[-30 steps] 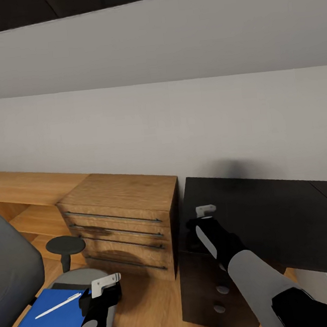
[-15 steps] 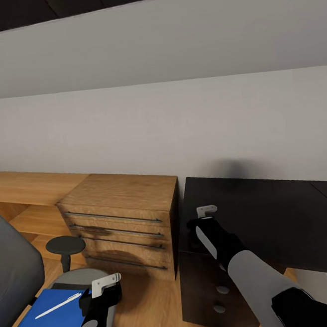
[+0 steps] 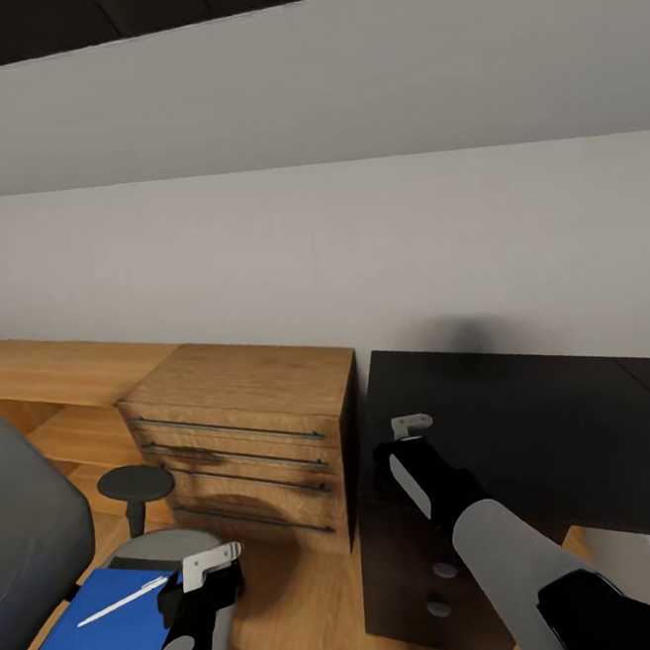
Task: In the bedroom, organize the workspace by keeping the computer under the desk, ensuring the monitor is on the desk, placing the keyboard on the desk next to the monitor, placing the mouse on the desk next to the keyboard, moving the folder from the swivel chair onto the desk next to the mouse, stacking the notebook on top of the folder with the pen on top of the notebook, and positioning the swivel chair next to the desk.
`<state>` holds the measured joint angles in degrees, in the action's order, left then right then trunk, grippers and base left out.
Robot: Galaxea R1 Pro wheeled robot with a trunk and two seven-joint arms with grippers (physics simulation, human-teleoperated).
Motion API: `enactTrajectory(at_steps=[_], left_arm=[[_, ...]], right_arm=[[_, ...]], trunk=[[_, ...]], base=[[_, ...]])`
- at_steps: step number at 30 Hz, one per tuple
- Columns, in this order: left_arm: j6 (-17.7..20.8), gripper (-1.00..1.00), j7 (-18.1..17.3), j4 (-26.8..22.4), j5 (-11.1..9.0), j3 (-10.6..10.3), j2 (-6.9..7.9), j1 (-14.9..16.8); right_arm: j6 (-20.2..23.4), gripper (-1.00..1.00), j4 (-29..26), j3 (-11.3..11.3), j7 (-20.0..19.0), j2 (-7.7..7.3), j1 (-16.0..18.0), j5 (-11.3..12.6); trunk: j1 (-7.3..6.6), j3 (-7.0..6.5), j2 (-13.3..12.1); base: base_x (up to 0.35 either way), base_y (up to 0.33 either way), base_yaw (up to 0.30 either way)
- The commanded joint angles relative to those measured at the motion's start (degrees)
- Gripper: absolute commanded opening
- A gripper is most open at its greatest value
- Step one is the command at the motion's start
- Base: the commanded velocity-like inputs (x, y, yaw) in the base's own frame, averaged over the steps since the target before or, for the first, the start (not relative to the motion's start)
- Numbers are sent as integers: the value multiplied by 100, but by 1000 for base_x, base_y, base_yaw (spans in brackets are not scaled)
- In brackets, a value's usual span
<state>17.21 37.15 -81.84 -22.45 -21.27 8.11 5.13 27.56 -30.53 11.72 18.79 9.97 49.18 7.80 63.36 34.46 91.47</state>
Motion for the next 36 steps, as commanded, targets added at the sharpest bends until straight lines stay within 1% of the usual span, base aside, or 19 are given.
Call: enactTrajectory(at_steps=[1,11,12,30,36], left_arm=[[19,100,47,-8,-32,-17,7,6],[19,100,47,-16,-32,-17,7,6],[19,100,47,-16,-32,-17,7,6],[19,100,47,-3,-40,-17,7,6],[19,100,47,1,-66,-17,7,6]], right_arm=[[16,-100,-6,36,37,-4,4,74],[-7,-100,1,41,28,-4,4,81],[-6,100,-2,41,28,-4,4,79],[-10,100,-28,41,28,-4,4,73],[-118,100,-173,54,23,-11,4,72]], trunk=[[-2,6,4],[-2,6,4],[-2,6,4],[-2,6,4],[-2,6,4]], base=[[-138,104,0],[-20,15,0],[0,0,0],[0,0,0],[0,0,0]])
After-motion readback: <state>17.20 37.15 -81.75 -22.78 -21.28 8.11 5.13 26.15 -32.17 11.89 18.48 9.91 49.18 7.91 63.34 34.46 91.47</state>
